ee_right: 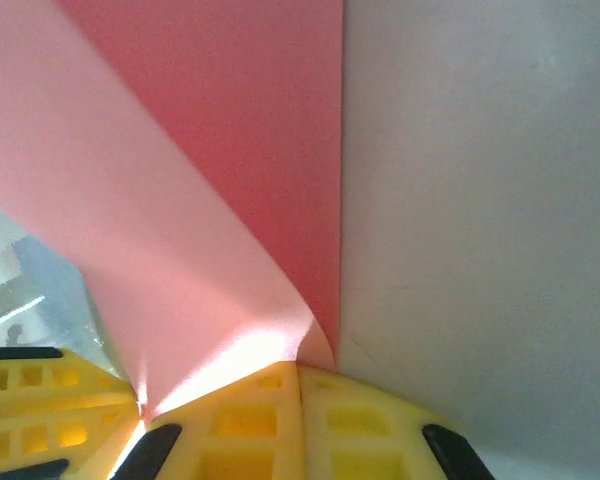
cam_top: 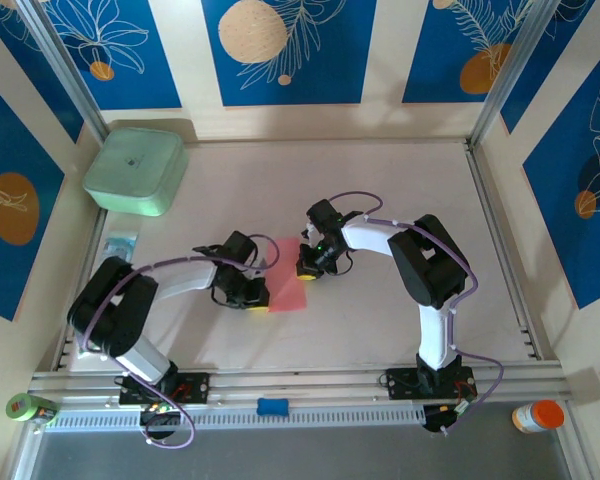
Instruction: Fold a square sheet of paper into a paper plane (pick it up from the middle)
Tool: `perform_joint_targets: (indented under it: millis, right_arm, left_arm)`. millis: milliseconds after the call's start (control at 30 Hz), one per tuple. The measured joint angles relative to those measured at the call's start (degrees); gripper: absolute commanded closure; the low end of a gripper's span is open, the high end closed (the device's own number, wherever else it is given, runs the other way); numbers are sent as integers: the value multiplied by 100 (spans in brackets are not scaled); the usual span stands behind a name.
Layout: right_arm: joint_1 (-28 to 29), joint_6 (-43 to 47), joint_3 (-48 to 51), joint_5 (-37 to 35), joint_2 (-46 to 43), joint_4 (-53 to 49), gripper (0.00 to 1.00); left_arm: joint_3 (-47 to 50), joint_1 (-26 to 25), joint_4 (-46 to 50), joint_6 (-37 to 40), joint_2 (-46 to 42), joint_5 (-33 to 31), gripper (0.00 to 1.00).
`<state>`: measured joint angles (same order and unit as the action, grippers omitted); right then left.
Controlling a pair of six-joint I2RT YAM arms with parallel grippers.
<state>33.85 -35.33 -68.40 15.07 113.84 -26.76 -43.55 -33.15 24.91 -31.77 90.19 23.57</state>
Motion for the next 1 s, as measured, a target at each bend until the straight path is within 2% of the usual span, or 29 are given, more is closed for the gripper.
perform_joint_targets:
  millis: [133, 300, 600, 767, 867, 1000]
  right_arm:
    - [0, 2, 0, 0, 2, 0, 100]
    - [-11, 2, 0, 22, 7, 2, 100]
    - [-22, 2, 0, 59, 22, 7, 100]
    - [-26, 0, 13, 79, 22, 24, 100]
    - [-39, 0, 26, 114, 22, 42, 100]
    - [-48, 2, 31, 133, 24, 52, 100]
  left_arm:
    - [22, 31, 295, -85, -319, -11, 84]
    - [22, -33, -330, -595, -549, 48, 84]
    - [22, -363, -1270, -1193, 234, 44, 86]
    - [306, -417, -1530, -1276, 162, 42, 86]
    - [608, -417, -1414, -1226, -190, -7, 87]
    - [820, -417, -660, -1012, -732, -157, 86]
